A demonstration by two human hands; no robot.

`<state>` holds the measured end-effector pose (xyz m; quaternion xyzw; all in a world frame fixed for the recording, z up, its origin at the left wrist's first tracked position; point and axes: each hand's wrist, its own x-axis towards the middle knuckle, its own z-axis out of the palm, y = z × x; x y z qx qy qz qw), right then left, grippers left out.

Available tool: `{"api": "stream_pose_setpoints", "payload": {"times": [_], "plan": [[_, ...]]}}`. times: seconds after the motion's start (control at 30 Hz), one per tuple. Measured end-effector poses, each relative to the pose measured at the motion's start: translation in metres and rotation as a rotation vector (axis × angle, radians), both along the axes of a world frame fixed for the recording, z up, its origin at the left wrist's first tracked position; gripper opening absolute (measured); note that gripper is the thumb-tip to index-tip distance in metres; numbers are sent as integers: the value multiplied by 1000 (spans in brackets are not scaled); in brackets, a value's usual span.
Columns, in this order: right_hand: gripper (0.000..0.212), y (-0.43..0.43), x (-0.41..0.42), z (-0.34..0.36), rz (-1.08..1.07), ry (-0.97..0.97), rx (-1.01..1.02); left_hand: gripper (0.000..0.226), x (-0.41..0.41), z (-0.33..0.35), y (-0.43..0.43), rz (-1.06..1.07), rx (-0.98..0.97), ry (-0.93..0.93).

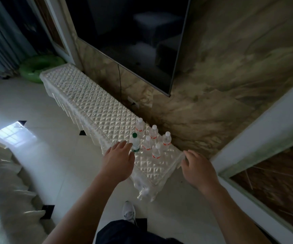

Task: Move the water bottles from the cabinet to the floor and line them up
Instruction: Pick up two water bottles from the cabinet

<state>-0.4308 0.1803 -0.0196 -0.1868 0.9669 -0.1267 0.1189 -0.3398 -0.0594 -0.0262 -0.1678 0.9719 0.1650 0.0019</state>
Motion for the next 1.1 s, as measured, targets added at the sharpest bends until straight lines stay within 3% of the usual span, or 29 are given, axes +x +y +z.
{"api": "stream_pose_setpoints", "payload": {"times": [0.3,0.63,1.1], "plan": [[40,-67,-48,-8,-77,-45,45,46,-67,-17,-70,-81,44,-59],[36,-84,-96,-27,-105,-76,36,46,-125,-41,-93,-120,75,-124],[45,-76,-182,-134,-38,-257,3,48,-197,-137,-91,14,130,-229]]}}
